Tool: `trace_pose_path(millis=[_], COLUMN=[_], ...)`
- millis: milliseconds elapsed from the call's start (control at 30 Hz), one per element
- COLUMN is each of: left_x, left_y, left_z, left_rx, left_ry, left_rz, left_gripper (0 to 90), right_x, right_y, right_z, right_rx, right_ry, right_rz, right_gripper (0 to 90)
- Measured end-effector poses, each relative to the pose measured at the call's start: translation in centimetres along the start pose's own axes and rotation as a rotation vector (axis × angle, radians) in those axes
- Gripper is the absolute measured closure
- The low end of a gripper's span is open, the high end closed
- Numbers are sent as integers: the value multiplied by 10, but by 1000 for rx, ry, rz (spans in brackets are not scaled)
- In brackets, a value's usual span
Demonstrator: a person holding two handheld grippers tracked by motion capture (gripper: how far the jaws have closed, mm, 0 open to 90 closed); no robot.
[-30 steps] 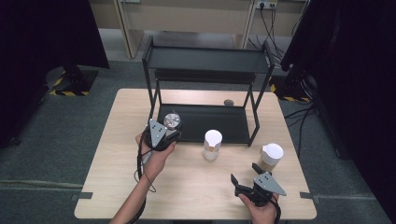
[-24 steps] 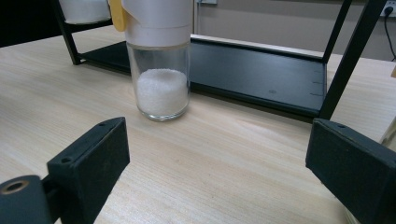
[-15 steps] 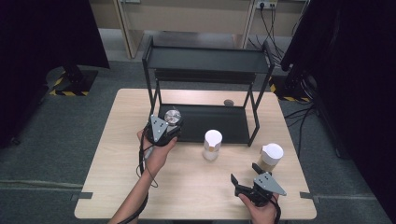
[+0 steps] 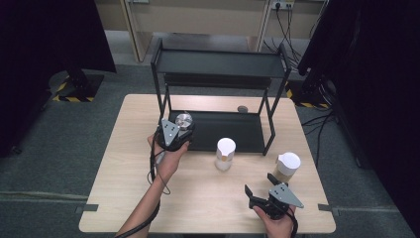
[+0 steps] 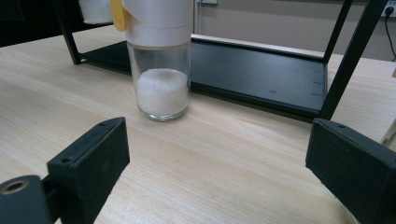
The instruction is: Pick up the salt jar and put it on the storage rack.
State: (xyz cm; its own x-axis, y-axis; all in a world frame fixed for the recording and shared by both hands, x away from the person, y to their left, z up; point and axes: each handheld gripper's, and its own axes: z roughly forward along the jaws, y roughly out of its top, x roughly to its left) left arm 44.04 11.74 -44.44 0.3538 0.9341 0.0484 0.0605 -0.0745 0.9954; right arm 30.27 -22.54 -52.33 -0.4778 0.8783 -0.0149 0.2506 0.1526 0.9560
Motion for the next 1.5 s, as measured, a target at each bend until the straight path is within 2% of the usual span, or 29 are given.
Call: trace_pose_path(millis=[500,667,1100,1500], left_x=[0,2,6,3], left_y=[-1,-3,-1,-8], left_z=[16,23,33,46], left_rx=[19,29,36,60], left_ry=[11,25,40,37], left_rz=[-2,-15,-10,-5], left_gripper=[349,349,348,349], right_x=[0,0,0,1], right_y=[0,0,0,0], right_z=[0,0,0,0], right_rx=[-1,-1,0,2], right_ry=[0,0,0,-1], right_rz=[-2,-2,-5,-9], right_gripper=[66,65,66,66])
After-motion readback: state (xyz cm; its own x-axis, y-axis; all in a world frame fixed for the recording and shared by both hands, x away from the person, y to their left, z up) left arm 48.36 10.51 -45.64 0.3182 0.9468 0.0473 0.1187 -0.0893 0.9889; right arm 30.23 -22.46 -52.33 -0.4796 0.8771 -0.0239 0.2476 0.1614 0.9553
